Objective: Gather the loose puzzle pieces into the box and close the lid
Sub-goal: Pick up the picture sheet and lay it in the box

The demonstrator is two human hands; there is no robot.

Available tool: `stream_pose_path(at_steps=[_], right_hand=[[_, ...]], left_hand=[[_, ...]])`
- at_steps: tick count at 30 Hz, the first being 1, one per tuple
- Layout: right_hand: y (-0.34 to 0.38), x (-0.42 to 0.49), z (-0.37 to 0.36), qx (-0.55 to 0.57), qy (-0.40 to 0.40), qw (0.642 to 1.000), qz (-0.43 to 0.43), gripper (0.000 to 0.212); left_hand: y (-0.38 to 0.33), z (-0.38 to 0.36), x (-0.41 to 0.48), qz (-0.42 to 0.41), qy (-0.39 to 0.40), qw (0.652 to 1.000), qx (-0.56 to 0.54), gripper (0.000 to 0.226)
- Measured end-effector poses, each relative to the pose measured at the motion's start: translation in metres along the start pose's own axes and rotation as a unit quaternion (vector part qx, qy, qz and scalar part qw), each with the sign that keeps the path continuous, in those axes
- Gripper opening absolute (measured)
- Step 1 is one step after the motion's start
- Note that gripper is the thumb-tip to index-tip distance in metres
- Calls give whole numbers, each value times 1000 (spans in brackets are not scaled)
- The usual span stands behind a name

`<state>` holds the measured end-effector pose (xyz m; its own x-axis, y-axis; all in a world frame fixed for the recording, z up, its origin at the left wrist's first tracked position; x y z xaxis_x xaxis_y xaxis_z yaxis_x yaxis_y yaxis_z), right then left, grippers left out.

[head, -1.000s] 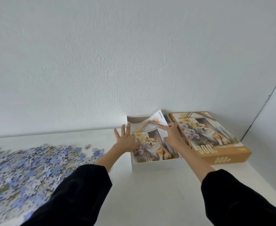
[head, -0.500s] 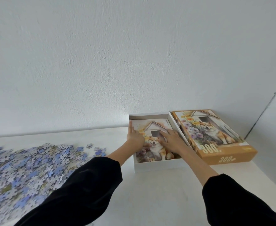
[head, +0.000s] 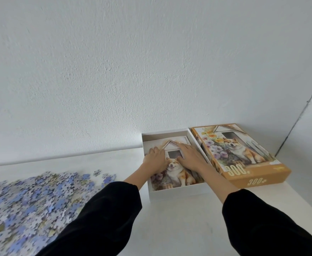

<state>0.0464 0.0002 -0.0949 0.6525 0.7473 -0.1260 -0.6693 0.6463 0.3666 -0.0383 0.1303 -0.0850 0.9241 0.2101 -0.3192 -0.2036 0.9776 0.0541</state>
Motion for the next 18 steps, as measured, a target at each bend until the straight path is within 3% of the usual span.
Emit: stream_pose_path(at_steps=[6, 13, 18], right_hand=[[-1, 17, 2, -29, 35, 999, 2, 57], [-12, 36, -8, -43, 6, 999, -17, 52], [-17, 46, -14, -26, 21, 999, -29, 50]], left_hand=[[1, -3, 3, 4, -18, 1000, 16, 55], [8, 4, 29, 14, 25, 977, -212, 55], [6, -4, 36, 28, 2, 983, -179, 55]])
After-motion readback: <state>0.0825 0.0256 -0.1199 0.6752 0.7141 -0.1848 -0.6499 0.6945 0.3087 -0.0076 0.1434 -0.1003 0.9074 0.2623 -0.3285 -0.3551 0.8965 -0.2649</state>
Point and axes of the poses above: each hand's wrist, its own x-axis towards the middle knuckle, its own z-axis out of the back of the hand, y = z × x, the point moved 1 cm from there along x, towards the middle knuckle, and after that the axes turned 12 degrees about y, right-handed, at the moved point
